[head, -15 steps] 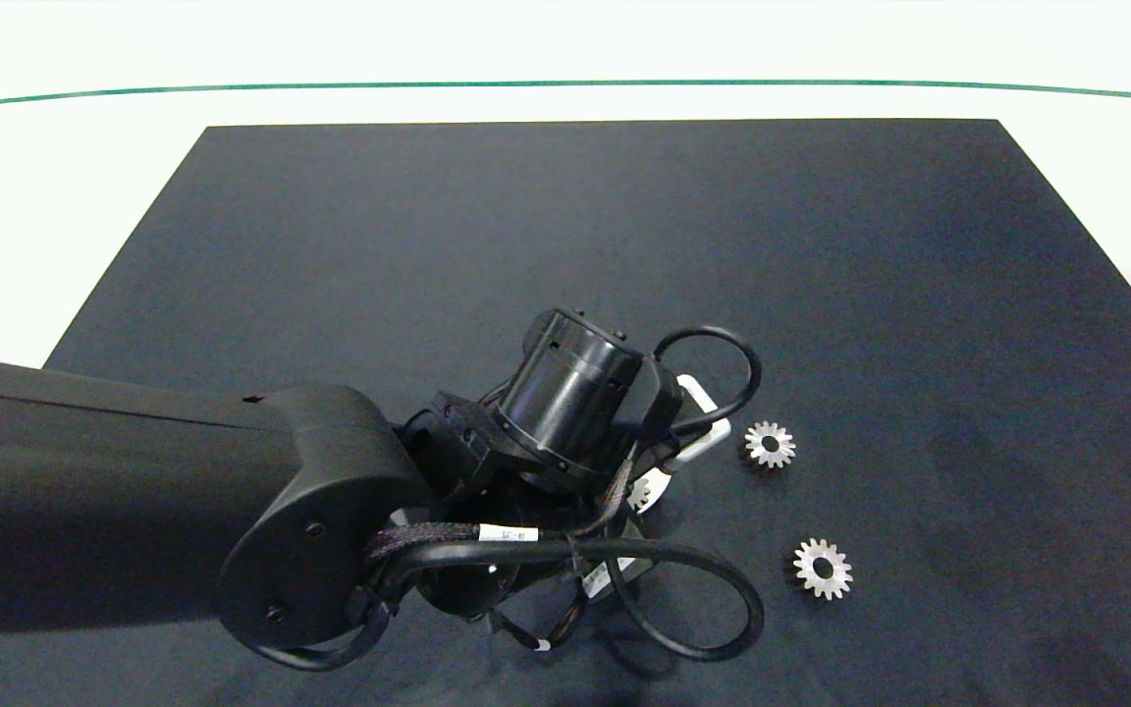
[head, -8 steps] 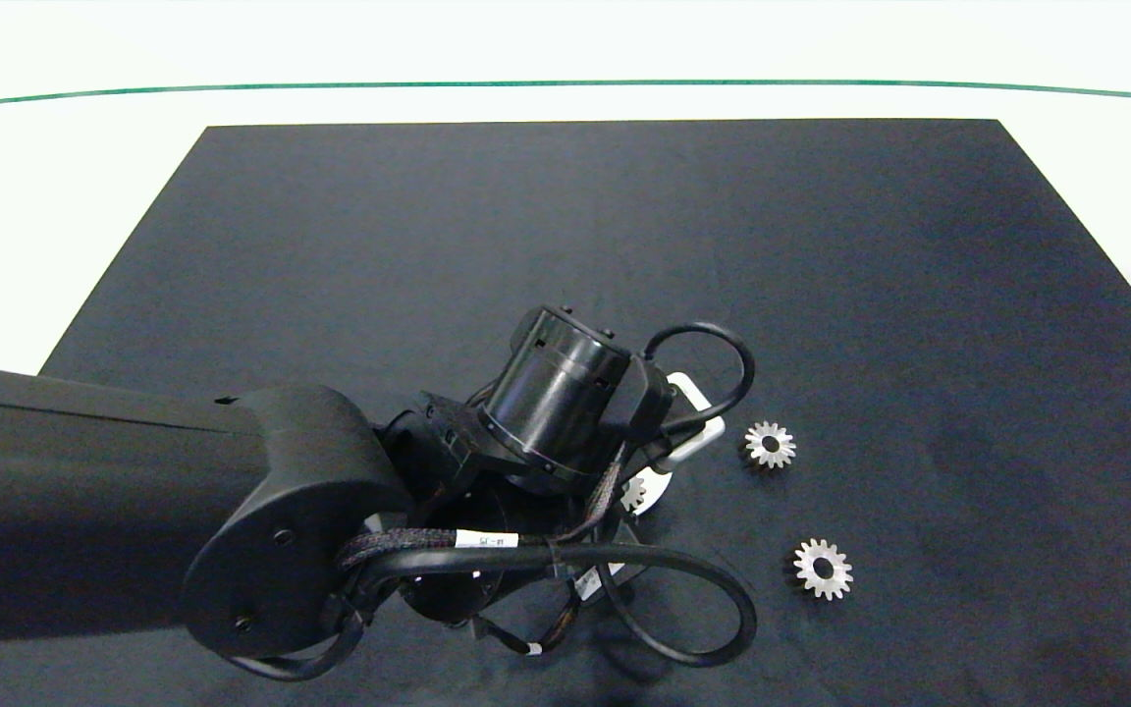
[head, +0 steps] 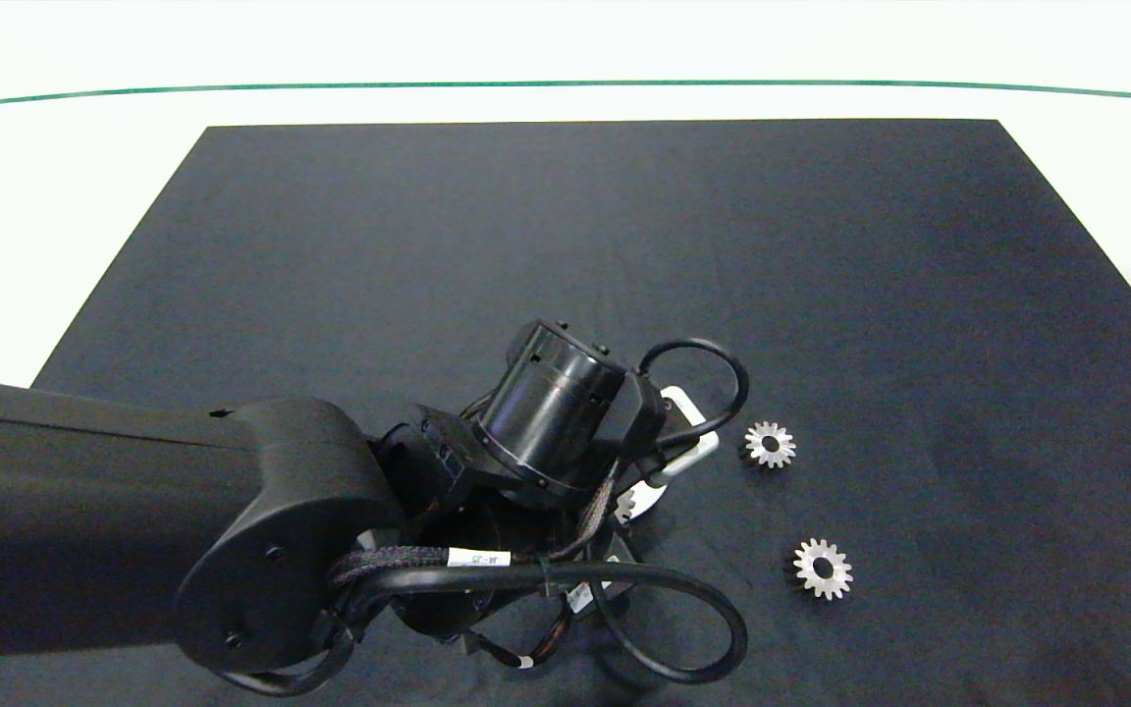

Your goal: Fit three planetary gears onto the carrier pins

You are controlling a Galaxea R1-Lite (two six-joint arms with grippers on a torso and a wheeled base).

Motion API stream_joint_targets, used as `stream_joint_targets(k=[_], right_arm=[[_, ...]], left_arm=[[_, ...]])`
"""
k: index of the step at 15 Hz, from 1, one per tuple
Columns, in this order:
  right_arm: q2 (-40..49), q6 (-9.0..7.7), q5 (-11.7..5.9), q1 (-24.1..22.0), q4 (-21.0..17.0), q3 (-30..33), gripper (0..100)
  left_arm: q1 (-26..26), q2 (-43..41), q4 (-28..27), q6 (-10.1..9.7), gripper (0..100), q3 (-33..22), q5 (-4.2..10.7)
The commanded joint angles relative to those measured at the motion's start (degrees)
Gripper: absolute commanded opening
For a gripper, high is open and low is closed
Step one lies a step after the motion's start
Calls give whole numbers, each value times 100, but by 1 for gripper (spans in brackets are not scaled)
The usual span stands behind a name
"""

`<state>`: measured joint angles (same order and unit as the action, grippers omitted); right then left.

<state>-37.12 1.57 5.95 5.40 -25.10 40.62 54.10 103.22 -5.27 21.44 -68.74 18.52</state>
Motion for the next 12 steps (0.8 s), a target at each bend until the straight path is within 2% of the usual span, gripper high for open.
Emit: stream_joint_targets(k=[1, 3, 12], right_arm=[[-6, 1, 12, 5, -12, -1, 100], [12, 1, 12, 5, -12, -1, 100], [29, 10, 12, 14, -12, -19, 100]], left_arm=[[21, 41, 96, 27, 25, -122, 12], [21, 76, 122, 114, 25, -183, 12], [21, 76, 122, 114, 25, 54, 12]])
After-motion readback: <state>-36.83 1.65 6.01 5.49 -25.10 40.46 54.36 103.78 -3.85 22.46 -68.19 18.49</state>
